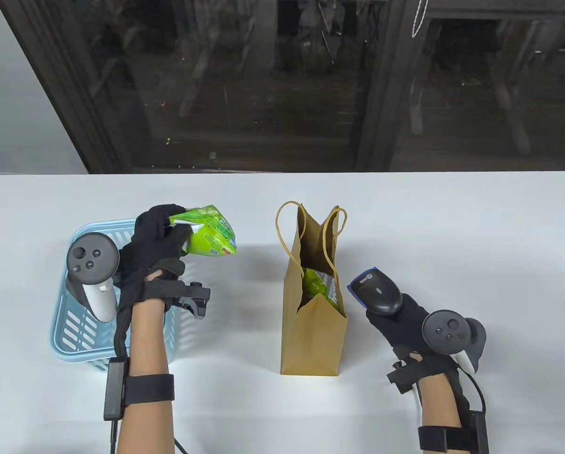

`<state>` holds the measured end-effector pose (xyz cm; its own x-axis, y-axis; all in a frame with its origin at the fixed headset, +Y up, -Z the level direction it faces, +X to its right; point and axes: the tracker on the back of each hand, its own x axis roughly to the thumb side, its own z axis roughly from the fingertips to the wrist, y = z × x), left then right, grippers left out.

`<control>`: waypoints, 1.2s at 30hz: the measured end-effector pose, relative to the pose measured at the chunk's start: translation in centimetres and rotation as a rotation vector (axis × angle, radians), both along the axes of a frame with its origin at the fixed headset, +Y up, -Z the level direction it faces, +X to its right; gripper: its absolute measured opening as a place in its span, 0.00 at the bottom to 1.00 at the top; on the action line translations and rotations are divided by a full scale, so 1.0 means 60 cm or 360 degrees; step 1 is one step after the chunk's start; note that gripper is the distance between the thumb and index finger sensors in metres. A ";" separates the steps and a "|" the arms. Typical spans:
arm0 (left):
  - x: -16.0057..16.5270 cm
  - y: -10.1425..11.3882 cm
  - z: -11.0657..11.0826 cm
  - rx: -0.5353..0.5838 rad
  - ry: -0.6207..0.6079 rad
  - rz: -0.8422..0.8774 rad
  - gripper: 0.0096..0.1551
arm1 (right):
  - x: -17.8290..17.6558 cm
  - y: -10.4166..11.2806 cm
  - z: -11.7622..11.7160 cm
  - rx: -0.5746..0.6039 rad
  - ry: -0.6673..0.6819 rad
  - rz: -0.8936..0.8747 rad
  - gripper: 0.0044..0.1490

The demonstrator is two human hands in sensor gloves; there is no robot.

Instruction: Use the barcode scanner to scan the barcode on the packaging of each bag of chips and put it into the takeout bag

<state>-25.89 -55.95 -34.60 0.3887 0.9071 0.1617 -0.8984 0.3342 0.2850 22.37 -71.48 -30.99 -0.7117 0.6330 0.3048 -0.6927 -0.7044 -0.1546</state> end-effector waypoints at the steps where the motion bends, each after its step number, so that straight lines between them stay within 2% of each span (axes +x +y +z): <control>1: 0.002 0.000 0.000 0.0016 0.0063 -0.0057 0.18 | 0.000 0.000 0.000 0.0002 -0.0002 -0.0002 0.32; 4: 0.015 0.001 -0.004 -0.0106 0.0020 -0.0283 0.17 | 0.000 0.000 0.000 0.0001 -0.0001 -0.0001 0.32; 5: 0.016 0.001 -0.004 -0.0105 0.0073 -0.0351 0.17 | 0.000 0.000 0.000 -0.0001 0.0000 0.0002 0.32; 7: 0.019 -0.004 -0.008 -0.0097 0.0072 -0.0327 0.17 | 0.000 0.000 -0.001 -0.0004 -0.0001 0.0011 0.32; 8: 0.022 -0.007 -0.010 -0.0032 0.0036 -0.0274 0.16 | 0.001 0.000 -0.001 -0.0005 -0.0002 0.0013 0.32; 14: 0.033 -0.011 -0.012 -0.0027 0.0012 -0.0228 0.18 | 0.002 -0.001 -0.001 -0.0008 -0.0010 0.0004 0.32; 15: 0.035 -0.012 -0.012 -0.0013 -0.0011 -0.0194 0.23 | 0.003 -0.001 -0.001 -0.0008 -0.0011 0.0004 0.32; 16: 0.038 -0.012 -0.015 -0.0035 -0.0060 -0.0172 0.35 | 0.003 0.000 -0.001 -0.0008 -0.0013 0.0004 0.32; 17: 0.039 -0.012 -0.015 -0.0092 -0.0095 -0.0160 0.43 | 0.003 0.000 0.000 -0.0007 -0.0015 0.0003 0.32; 18: 0.042 -0.012 -0.014 -0.0109 -0.0101 -0.0146 0.44 | 0.003 0.000 -0.001 -0.0006 -0.0015 0.0001 0.32; 21: 0.048 -0.007 -0.013 -0.0131 -0.0114 -0.0229 0.29 | 0.004 0.000 -0.001 -0.0005 -0.0014 -0.0003 0.32; 24: 0.053 -0.008 -0.012 -0.0062 -0.0068 -0.0239 0.21 | 0.004 0.000 -0.001 -0.0004 -0.0010 -0.0002 0.32; 31: 0.059 -0.006 -0.005 0.0009 0.0036 -0.0418 0.19 | 0.006 0.003 0.001 0.0025 -0.0028 -0.0024 0.32; 36: 0.058 0.001 0.006 0.0118 0.0011 -0.0290 0.18 | 0.005 0.017 0.007 0.0115 -0.0040 -0.0140 0.31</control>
